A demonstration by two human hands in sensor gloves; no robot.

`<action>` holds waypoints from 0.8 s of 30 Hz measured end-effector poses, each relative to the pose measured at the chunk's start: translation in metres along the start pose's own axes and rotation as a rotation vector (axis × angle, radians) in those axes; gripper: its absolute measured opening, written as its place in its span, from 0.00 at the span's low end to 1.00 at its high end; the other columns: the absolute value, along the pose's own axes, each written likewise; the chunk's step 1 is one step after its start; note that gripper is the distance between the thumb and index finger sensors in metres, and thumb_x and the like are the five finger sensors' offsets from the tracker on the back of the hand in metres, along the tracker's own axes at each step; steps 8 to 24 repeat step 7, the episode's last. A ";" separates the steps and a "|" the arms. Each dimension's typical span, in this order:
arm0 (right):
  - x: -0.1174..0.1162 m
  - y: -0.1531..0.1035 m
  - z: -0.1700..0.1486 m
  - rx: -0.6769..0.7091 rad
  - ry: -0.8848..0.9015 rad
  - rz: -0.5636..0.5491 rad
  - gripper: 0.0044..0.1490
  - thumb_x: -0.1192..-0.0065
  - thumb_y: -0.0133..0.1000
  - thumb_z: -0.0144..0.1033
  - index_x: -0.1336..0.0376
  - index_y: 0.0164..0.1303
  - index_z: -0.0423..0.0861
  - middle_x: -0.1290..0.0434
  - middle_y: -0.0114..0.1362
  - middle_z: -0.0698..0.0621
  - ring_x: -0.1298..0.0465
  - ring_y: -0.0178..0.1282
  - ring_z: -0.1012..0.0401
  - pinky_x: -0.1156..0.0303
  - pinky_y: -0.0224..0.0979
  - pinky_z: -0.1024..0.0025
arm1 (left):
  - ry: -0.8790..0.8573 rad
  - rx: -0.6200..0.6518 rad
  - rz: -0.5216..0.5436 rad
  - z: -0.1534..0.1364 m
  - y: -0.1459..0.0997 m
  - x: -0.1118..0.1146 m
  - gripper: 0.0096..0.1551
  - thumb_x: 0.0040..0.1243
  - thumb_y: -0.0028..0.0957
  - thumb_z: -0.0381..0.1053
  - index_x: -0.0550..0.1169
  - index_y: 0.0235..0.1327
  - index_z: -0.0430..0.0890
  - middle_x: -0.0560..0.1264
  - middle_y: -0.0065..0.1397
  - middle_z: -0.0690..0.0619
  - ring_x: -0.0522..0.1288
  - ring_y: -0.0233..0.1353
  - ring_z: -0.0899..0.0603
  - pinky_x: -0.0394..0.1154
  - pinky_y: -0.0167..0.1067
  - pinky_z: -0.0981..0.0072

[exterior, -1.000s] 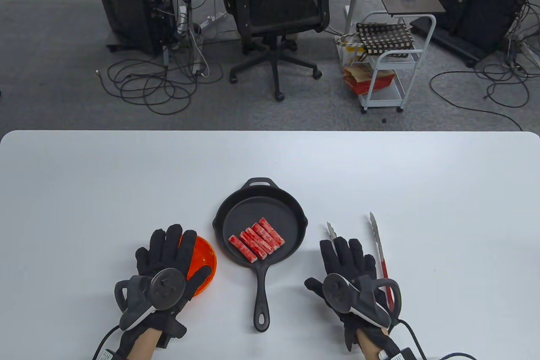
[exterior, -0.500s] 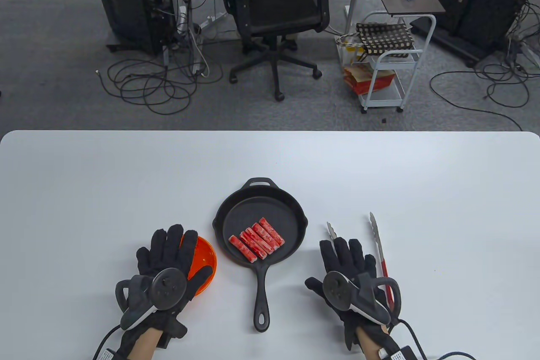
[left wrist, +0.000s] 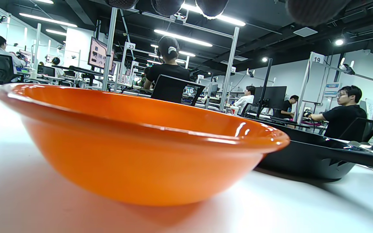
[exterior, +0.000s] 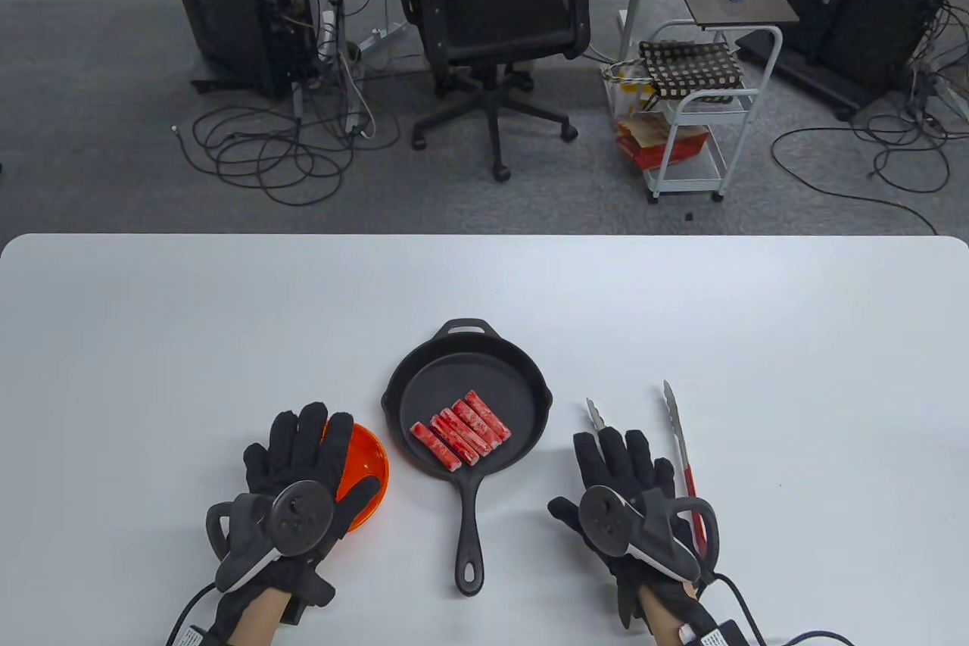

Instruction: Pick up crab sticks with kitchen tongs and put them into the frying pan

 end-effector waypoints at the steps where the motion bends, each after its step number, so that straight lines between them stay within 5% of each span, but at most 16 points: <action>1: 0.000 0.000 0.000 0.000 0.001 0.005 0.56 0.63 0.57 0.68 0.60 0.91 0.47 0.53 0.90 0.38 0.54 0.86 0.36 0.47 0.77 0.29 | -0.003 -0.003 0.001 -0.001 0.000 0.000 0.52 0.47 0.57 0.79 0.51 0.91 0.58 0.49 0.93 0.46 0.49 0.89 0.28 0.50 0.72 0.22; 24: 0.001 0.000 0.001 0.001 0.000 0.002 0.56 0.63 0.57 0.68 0.60 0.90 0.47 0.53 0.90 0.38 0.54 0.86 0.35 0.46 0.76 0.28 | 0.001 0.000 -0.007 0.000 0.000 0.001 0.52 0.47 0.57 0.79 0.51 0.91 0.58 0.49 0.93 0.46 0.48 0.89 0.28 0.50 0.72 0.22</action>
Point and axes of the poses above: the tracker on the back of each hand, its own z axis roughly to the thumb side, its own y axis roughly from the wrist to the fingertips, x = y × z, the point moved 2 cm from there along y, roughly from the wrist to the fingertips
